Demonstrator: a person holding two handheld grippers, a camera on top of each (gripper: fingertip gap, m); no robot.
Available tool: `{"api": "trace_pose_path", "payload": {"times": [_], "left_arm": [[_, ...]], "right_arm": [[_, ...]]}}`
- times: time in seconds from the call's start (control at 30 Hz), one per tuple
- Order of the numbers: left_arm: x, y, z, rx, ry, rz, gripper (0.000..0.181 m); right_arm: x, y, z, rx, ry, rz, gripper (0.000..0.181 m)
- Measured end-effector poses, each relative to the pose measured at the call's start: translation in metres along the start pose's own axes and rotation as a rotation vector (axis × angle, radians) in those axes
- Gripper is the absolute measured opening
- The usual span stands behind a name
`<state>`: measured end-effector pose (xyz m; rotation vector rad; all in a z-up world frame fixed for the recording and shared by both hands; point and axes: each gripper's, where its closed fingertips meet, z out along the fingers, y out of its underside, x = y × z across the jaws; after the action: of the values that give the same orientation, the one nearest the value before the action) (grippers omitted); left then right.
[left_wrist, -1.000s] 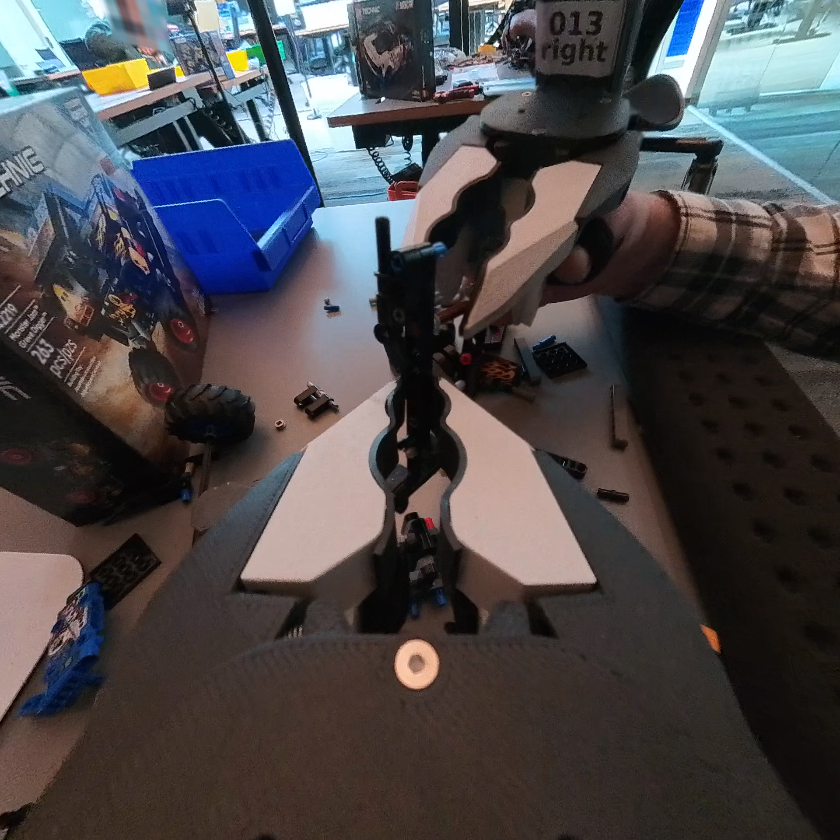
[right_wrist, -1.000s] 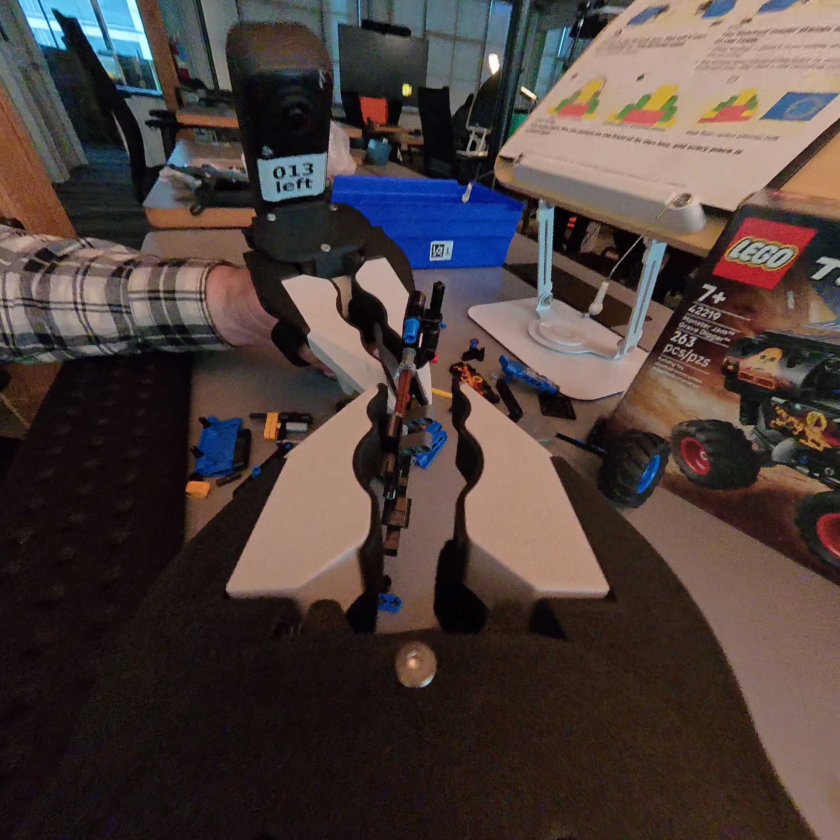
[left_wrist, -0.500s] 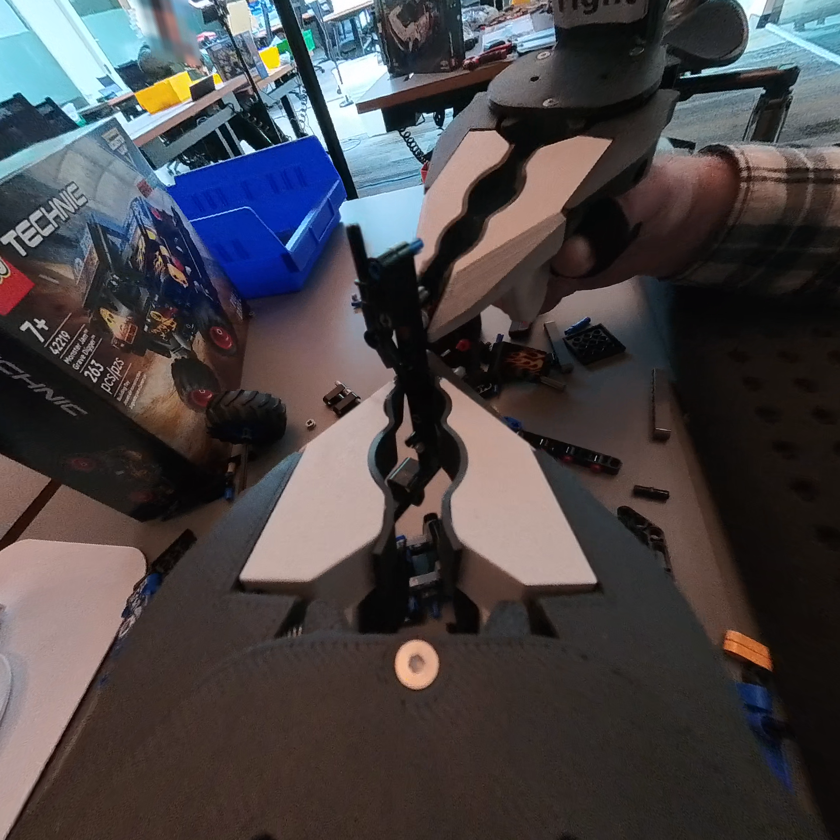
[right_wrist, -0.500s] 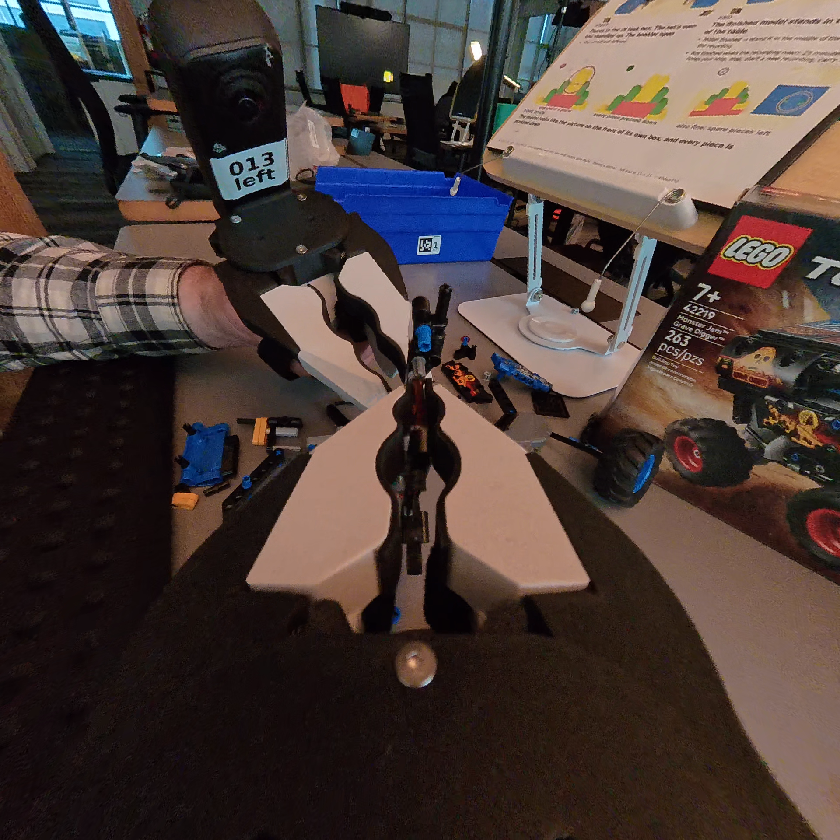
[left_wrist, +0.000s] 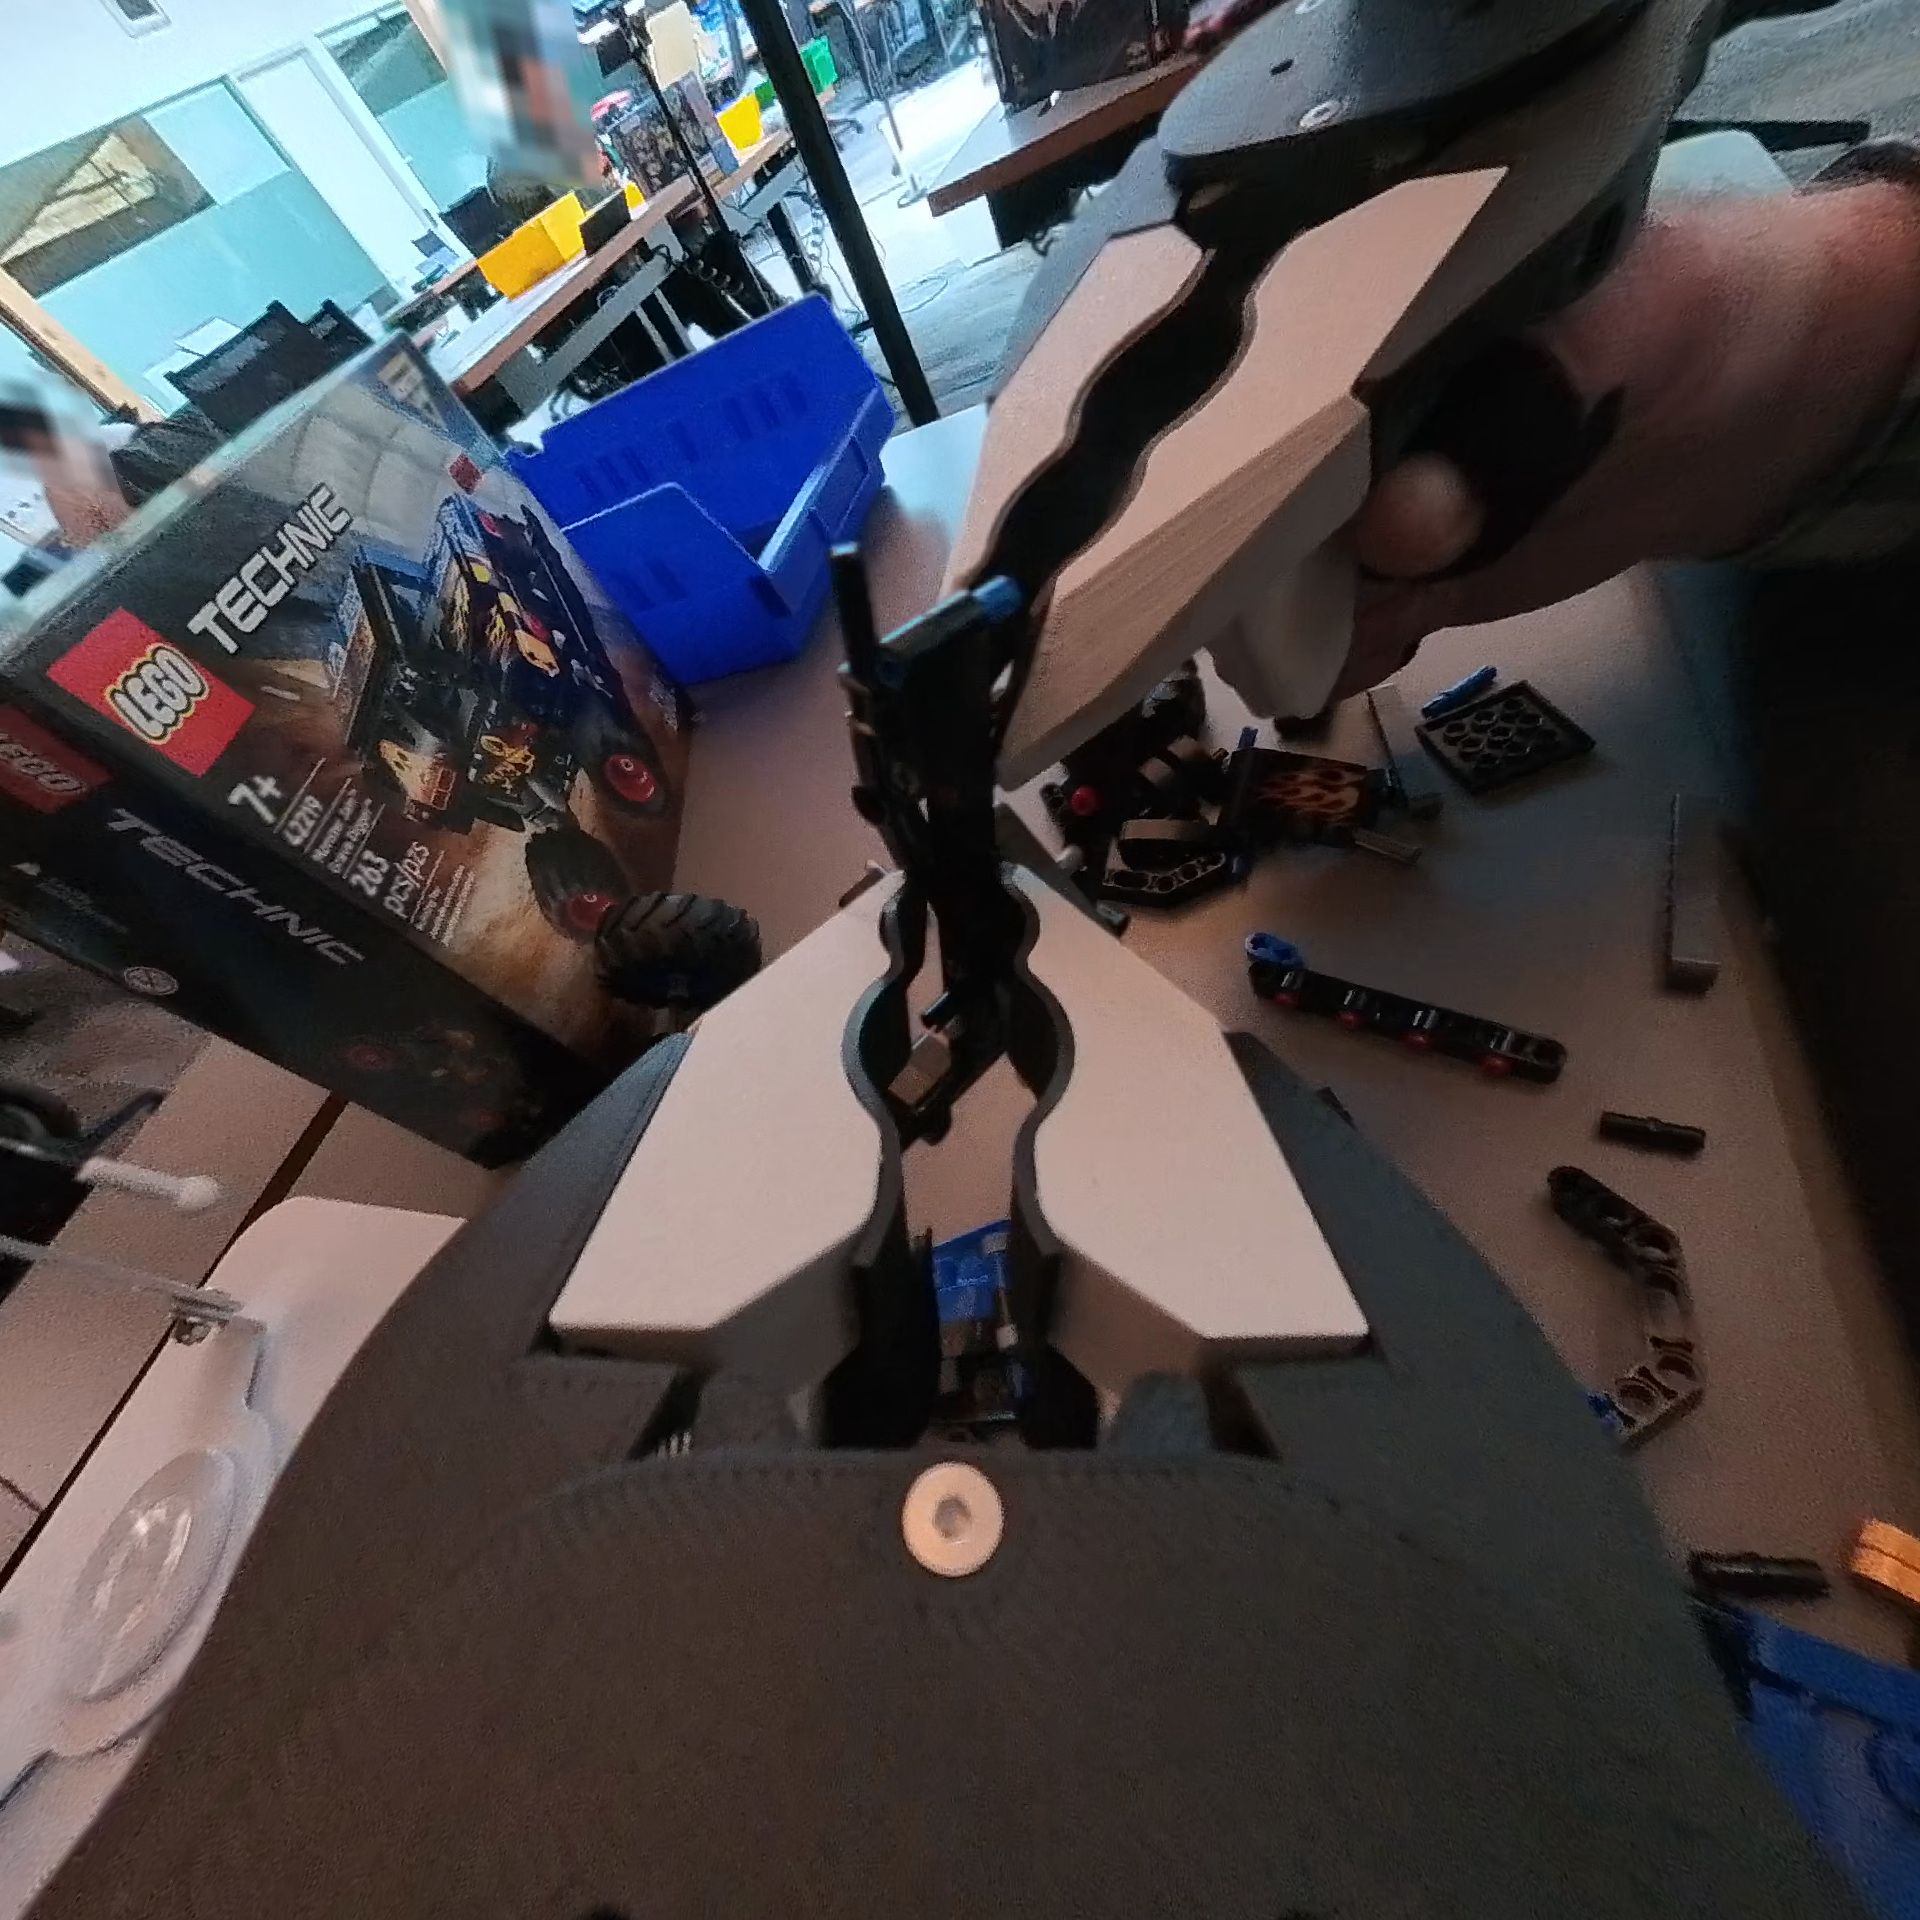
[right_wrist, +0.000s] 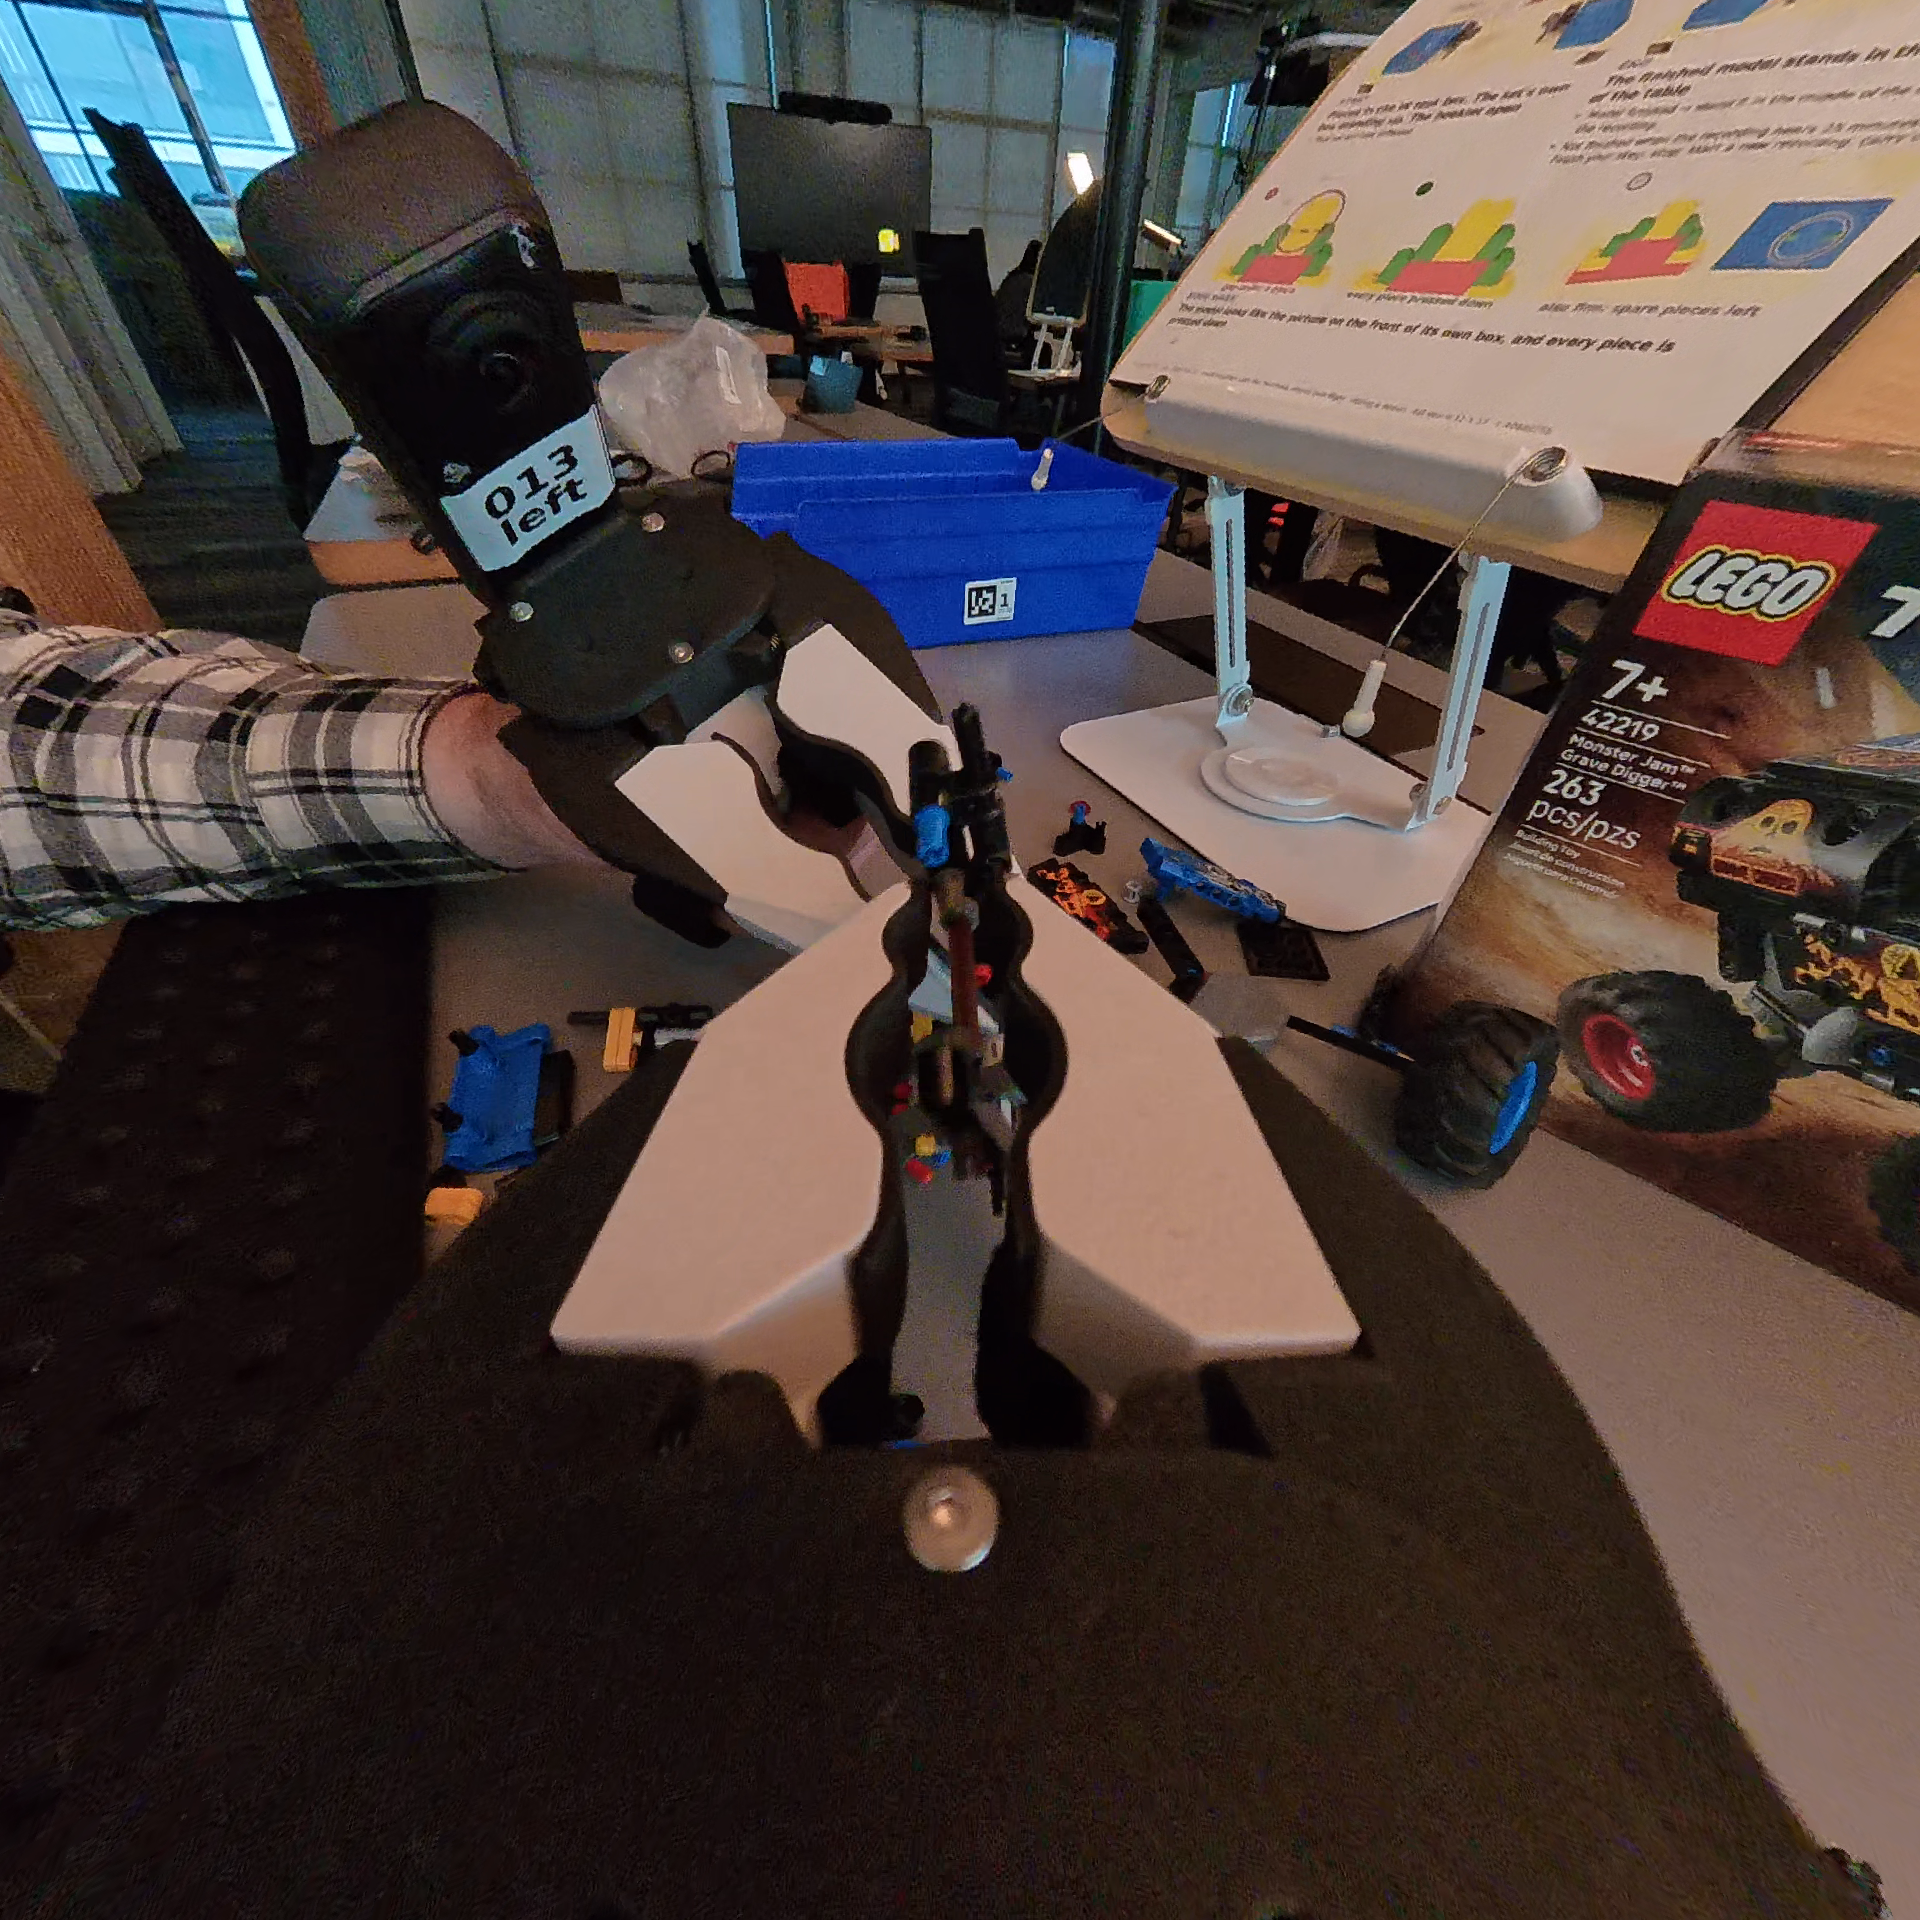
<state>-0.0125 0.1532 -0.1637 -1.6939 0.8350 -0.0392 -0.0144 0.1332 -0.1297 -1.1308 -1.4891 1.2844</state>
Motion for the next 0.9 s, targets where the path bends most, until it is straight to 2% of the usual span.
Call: {"api": "trace_pose_path", "payload": {"times": [0.57, 0.8, 0.9], "left_arm": [[0.006, -0.001, 0.000, 0.036, 0.086, -0.114, 0.009], [0.005, 0.000, 0.000, 0.023, 0.059, -0.072, 0.009], [0.002, 0.000, 0.005, 0.004, -0.002, -0.023, 0.016]], "right_arm": [[0.003, 0.012, -0.004, -0.076, 0.013, -0.045, 0.004], [0.002, 0.008, -0.005, -0.037, -0.017, 0.025, 0.004], [0.003, 0.012, -0.003, -0.065, -0.002, 0.014, 0.004]]}}
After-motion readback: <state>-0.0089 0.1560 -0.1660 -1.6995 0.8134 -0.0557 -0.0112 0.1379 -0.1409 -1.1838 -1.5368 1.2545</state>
